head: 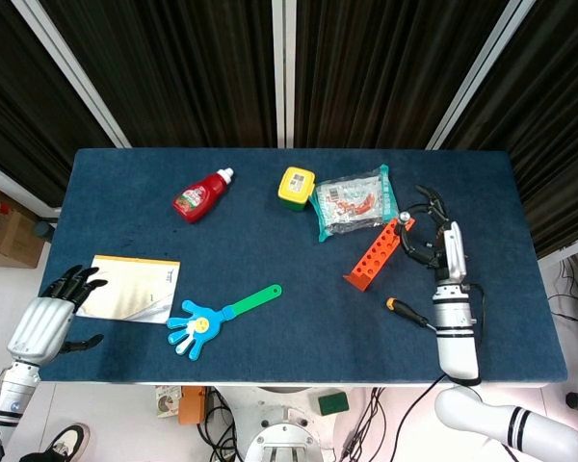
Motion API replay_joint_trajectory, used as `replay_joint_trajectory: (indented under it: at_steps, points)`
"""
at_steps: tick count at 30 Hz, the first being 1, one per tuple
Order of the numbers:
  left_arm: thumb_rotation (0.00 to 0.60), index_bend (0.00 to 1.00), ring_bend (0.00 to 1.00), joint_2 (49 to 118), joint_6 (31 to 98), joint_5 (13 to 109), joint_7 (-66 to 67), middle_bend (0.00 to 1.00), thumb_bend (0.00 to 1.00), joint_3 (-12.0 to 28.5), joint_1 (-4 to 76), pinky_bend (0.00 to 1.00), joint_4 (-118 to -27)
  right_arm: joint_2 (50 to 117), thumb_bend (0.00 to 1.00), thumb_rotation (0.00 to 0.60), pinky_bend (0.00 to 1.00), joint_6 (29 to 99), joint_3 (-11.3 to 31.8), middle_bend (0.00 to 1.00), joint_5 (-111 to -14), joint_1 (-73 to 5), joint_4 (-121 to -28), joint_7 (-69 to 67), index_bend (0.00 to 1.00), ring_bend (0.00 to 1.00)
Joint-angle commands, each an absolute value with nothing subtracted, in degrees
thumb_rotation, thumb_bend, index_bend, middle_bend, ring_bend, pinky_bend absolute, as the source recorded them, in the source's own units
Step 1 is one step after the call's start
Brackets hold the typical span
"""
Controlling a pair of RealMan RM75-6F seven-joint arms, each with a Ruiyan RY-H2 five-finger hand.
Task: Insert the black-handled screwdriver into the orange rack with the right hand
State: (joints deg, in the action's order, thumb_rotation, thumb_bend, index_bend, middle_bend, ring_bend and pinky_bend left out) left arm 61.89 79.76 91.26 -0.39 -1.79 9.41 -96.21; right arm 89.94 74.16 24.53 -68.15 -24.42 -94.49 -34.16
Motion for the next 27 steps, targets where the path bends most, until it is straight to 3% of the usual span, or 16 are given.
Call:
replay_joint_trajectory:
  at_steps: [1,27]
  points:
    - [0.600,0.22,0.04,61.9,79.8,91.3,-0.3,0.11,0.01,-1.8,9.4,0.23,-96.2,90.0,0.42,0.600,0.00,73.8,24.7,0.13,-67.7,-24.5,-94.0,-34.3,0.73,0.00]
    - [0.600,0.22,0.04,62.0,80.5,91.4,-0.3,0.11,0.02,-1.7,9.2,0.23,-96.0,91.7,0.42,0.600,0.00,69.1,24.4,0.12,-65.6,-24.8,-88.1,-37.0,0.74,0.00]
